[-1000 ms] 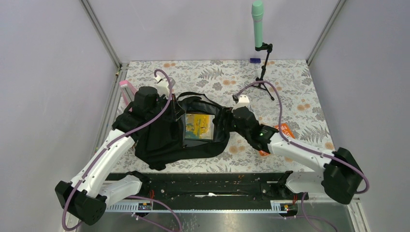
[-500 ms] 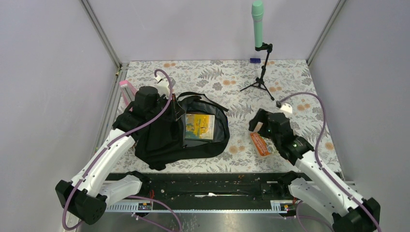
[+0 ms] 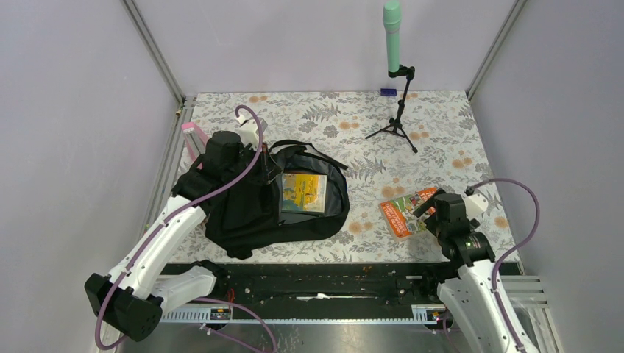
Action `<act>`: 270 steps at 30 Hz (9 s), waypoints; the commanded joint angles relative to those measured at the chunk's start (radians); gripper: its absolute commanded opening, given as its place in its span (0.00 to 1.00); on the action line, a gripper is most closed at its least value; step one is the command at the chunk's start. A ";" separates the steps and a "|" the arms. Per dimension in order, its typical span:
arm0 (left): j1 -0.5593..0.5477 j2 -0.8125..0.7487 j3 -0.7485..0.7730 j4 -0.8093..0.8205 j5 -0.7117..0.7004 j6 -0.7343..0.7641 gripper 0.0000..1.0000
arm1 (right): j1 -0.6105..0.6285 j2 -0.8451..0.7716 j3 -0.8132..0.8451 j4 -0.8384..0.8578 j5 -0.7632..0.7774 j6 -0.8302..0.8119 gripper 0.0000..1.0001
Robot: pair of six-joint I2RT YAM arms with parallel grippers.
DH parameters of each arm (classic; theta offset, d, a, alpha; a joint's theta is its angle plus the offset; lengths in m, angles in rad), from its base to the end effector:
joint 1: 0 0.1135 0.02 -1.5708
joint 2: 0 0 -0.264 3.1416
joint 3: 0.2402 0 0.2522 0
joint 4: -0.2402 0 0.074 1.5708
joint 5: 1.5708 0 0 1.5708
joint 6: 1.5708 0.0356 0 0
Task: Pack the student bag
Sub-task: Pick up the book from the center of the board, then place the book at the center of the board.
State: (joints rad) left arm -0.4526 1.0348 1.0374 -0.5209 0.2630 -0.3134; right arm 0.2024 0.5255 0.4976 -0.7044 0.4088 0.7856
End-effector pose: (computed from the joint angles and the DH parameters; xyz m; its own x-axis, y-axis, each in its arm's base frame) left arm 0.1975 -0.1063 0.3474 -0.6166 -0.0312 -0.7866 0.4576 0.7989 -0.3903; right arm 0.1179 0.0098 0.2278 -0.3887 0.5827 -0.7137 0.5375 0.7725 0.3381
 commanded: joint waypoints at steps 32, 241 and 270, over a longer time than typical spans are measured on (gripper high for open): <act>-0.001 -0.012 0.018 0.081 -0.025 0.017 0.00 | -0.110 0.068 -0.268 0.383 -0.168 0.116 0.95; -0.299 0.282 -0.340 0.659 0.062 -0.455 0.77 | 0.288 0.498 -0.275 0.994 -0.649 0.051 0.75; -0.318 0.273 -0.298 0.680 -0.029 -0.393 0.67 | 0.287 0.560 -0.302 1.227 -0.624 0.148 0.00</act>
State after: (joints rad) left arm -0.7532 1.3270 0.6632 0.0998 0.2573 -0.7567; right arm 0.4862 1.0752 0.1925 0.4171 -0.2050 0.9401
